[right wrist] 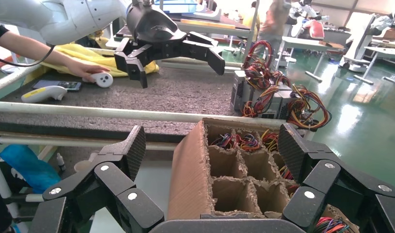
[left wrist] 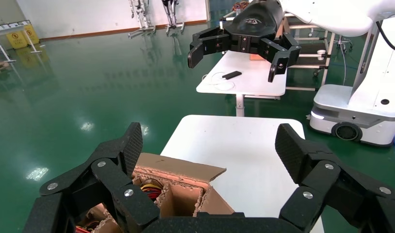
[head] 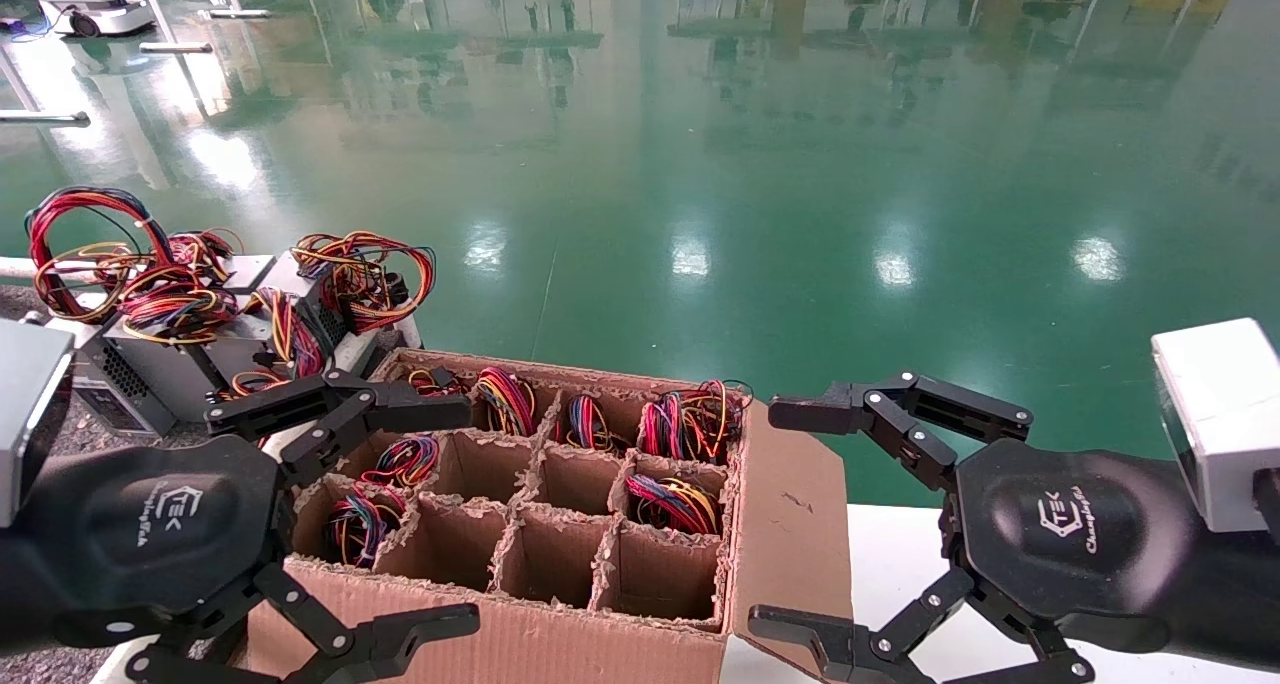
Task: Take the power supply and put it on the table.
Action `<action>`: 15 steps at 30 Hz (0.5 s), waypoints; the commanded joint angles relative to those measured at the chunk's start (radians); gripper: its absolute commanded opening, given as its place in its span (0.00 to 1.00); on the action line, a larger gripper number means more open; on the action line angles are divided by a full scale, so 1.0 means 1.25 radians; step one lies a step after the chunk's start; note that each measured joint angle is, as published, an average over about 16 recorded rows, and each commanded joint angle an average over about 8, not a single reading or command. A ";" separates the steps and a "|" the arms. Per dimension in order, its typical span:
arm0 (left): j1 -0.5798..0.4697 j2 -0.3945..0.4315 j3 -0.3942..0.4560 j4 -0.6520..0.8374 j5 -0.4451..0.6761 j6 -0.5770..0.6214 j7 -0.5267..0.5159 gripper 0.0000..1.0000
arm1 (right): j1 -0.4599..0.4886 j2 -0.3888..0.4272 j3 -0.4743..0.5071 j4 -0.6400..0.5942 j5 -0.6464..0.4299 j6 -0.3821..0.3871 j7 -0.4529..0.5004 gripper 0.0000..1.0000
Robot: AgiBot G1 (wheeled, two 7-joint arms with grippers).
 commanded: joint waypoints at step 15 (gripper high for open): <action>-0.001 0.001 0.000 0.001 0.001 -0.001 0.001 1.00 | 0.000 0.000 0.000 0.000 0.000 0.000 0.000 1.00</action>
